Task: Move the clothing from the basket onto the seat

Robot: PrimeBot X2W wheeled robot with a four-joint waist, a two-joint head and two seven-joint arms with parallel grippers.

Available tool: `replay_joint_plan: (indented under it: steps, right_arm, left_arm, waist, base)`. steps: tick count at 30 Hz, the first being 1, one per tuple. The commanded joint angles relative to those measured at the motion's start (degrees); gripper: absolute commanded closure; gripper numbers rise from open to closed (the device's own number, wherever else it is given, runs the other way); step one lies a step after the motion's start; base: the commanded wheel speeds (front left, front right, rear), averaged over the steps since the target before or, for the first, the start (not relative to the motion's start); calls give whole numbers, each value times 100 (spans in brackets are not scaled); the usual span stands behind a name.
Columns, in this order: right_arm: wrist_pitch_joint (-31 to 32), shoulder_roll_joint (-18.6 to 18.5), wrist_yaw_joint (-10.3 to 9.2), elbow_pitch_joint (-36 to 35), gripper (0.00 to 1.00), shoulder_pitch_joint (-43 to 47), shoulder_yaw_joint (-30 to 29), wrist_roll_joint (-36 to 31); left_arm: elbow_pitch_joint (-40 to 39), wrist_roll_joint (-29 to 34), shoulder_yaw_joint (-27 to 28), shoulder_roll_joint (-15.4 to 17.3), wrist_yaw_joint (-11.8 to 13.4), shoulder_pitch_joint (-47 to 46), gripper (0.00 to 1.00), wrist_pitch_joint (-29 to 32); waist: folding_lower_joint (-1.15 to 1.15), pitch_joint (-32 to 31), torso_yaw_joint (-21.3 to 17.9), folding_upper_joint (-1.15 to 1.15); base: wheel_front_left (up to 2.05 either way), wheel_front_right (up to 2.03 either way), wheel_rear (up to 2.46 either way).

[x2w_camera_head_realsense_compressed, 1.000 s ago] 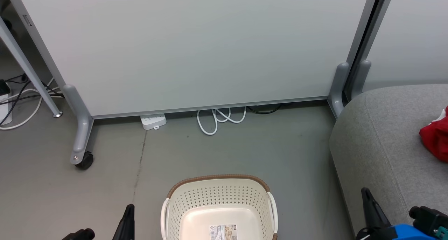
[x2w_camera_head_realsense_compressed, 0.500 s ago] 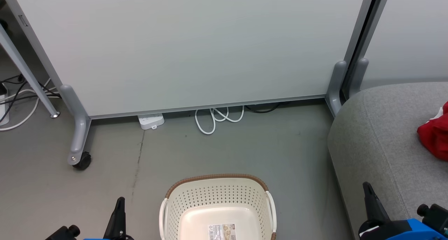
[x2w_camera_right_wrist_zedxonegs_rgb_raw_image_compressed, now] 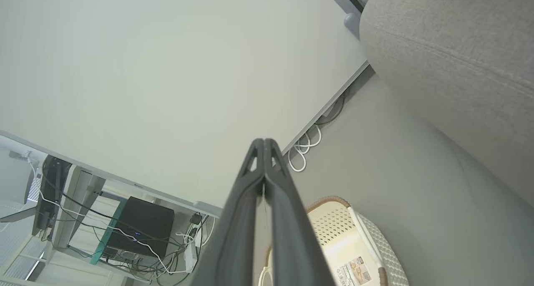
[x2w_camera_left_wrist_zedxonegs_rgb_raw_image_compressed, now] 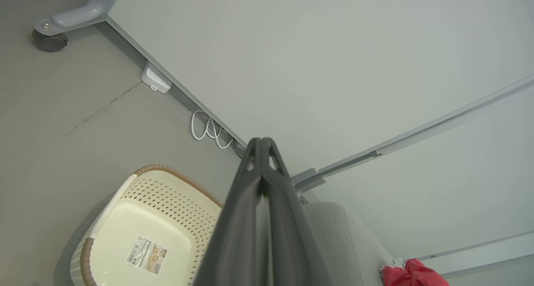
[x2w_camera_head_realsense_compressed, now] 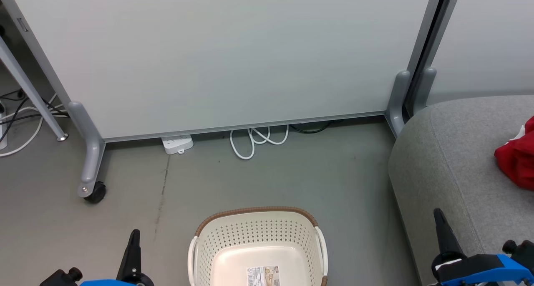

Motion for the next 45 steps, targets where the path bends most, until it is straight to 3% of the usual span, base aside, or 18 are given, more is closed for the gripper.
replay_joint_plan:
  steps: [1,45]
  right_arm:
    - [20,-26,-4,-45,100,-139,-12,185]
    - [281,-41,-7,117,100,-497,-56,2814]
  left_arm:
    - [-102,-157,75,49,-15,-179,100,40]
    - [-439,-2402,537,55,-27,-326,100,699]
  waist:
    - [-1,2,-5,0]
    - [-1,62,-159,0]
  base:
    - [0,0,0]
    - [0,0,0]
